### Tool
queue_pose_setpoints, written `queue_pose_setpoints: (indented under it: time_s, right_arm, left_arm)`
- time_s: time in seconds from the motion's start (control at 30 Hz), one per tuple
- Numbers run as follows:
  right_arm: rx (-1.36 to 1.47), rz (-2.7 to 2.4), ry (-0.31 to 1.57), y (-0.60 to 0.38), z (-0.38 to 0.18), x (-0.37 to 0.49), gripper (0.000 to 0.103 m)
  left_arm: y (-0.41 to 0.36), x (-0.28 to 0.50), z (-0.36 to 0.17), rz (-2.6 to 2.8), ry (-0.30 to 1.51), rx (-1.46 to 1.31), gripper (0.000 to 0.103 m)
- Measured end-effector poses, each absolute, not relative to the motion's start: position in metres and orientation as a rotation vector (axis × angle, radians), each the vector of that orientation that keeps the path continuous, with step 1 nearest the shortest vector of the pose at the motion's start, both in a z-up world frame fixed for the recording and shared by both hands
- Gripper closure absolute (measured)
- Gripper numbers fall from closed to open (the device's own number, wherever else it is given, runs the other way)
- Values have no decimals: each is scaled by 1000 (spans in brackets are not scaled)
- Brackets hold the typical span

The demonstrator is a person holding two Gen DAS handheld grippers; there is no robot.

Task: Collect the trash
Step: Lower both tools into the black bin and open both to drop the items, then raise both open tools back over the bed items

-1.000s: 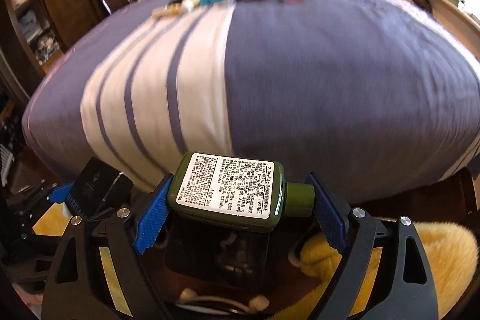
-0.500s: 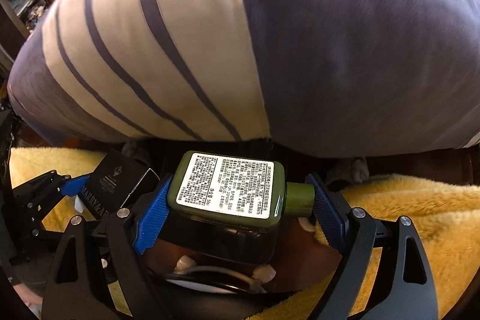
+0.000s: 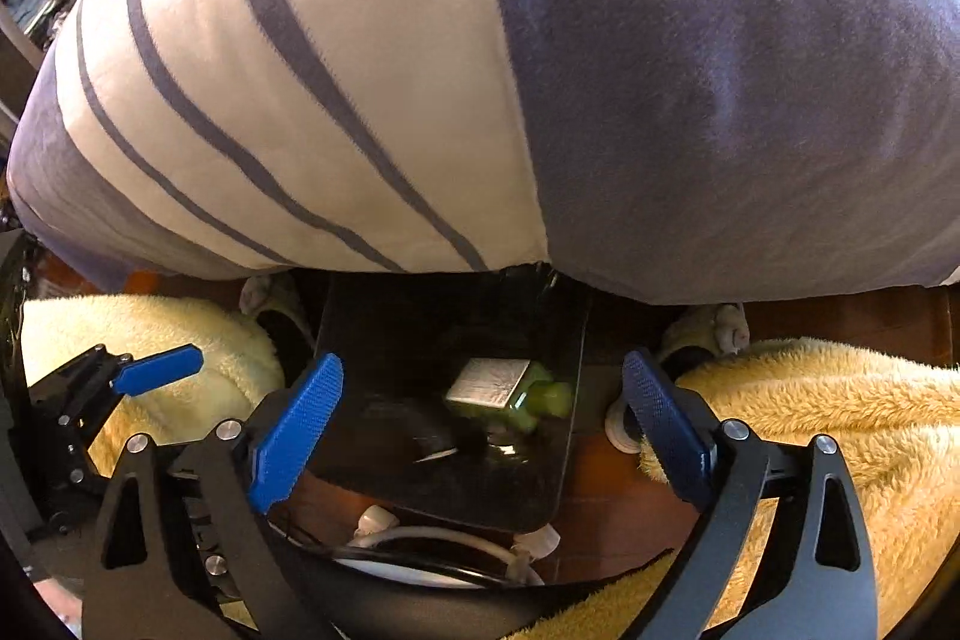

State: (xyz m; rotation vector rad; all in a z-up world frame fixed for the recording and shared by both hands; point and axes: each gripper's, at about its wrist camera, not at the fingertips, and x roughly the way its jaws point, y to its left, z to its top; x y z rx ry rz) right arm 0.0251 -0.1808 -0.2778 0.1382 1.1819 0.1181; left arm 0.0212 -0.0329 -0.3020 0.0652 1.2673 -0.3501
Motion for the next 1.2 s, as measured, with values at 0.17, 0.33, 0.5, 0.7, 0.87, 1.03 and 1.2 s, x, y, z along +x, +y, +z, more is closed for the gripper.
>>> queue_pose_setpoints:
  time_s: [0.17, 0.33, 0.5, 0.7, 0.87, 1.03, 1.2]
  right_arm:
    - [137, 78, 1149, -192, -262, 24, 8]
    - [145, 63, 1057, -205, -226, 21, 8]
    - [145, 57, 942, -214, -182, 21, 8]
    - [129, 29, 840, -227, -143, 40, 6]
    - [116, 10, 788, -236, -123, 68, 6]
    - [112, -16, 776, -246, -118, 110, 6]
    - [105, -23, 778, -254, -118, 149, 7]
  left_arm:
    - [-29, 21, -289, -324, 1228, 85, 13]
    - [-24, 19, -255, -312, 1133, 96, 12]
    - [-22, 20, -218, -313, 1041, 85, 10]
    - [-16, 40, -176, -295, 951, 79, 10]
    - [-15, 66, -148, -273, 893, 97, 10]
    - [-14, 104, -132, -253, 867, 75, 10]
    - [-12, 145, -124, -243, 859, 54, 10]
